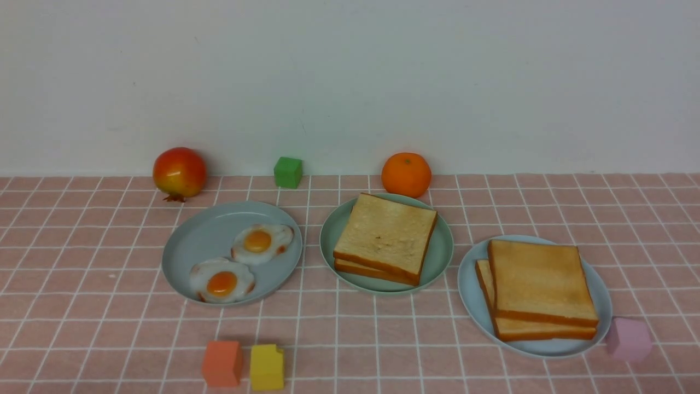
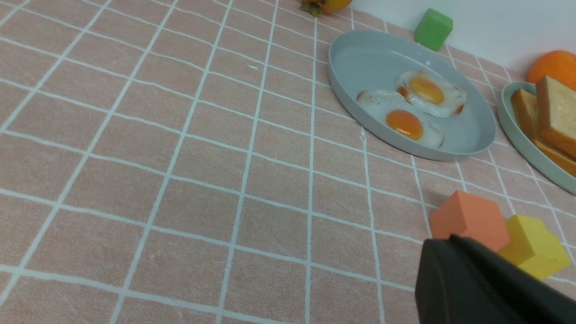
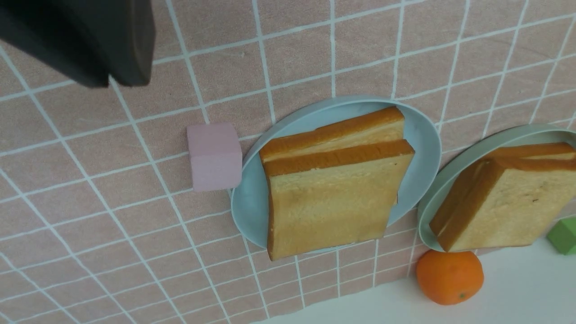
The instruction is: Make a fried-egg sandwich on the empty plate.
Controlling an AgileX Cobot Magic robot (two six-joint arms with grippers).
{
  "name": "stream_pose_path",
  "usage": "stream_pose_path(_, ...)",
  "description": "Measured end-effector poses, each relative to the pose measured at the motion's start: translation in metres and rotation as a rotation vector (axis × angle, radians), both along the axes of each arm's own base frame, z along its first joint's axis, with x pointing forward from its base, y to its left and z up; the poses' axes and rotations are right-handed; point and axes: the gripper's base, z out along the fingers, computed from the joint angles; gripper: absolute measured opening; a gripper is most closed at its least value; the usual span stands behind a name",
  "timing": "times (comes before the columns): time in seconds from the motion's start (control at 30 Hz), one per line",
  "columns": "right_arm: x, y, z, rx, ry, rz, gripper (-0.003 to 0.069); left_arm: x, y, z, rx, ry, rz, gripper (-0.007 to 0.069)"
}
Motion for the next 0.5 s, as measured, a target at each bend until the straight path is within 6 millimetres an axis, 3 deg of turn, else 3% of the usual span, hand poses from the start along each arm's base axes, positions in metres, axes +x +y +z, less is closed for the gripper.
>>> stream_pose_path(0.5,0.0,0.0,0.0,0.0,0.0,0.0,0.0108,0.0,0.0,0.0,0.0,0.0,0.0,0.0013)
